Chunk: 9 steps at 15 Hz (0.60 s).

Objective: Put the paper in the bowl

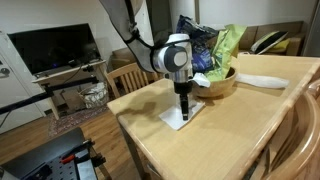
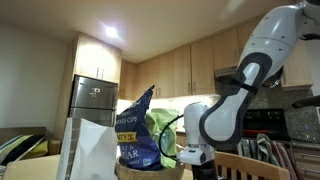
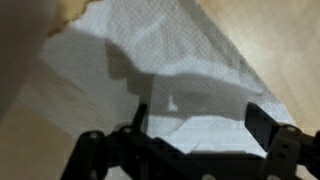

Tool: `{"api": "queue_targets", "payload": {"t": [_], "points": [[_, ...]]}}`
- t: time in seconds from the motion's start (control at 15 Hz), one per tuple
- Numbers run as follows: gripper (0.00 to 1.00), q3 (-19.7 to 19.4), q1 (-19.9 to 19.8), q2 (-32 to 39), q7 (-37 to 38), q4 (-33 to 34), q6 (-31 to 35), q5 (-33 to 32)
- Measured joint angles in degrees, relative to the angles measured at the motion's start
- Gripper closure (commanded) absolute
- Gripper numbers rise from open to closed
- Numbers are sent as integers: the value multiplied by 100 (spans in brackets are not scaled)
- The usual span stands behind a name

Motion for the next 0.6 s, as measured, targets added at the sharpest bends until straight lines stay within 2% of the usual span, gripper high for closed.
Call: {"api": "queue_targets", "payload": {"t": [0.27,0.4,0.47,0.6], "points": [[2,-9,2,4,-121,0,24,-1],[26,-13,5,5,-174,0,41,-1],[31,-13,7,5,-181,-1,53,-1],[47,-13,17,4,-187,0,114,-1]]}}
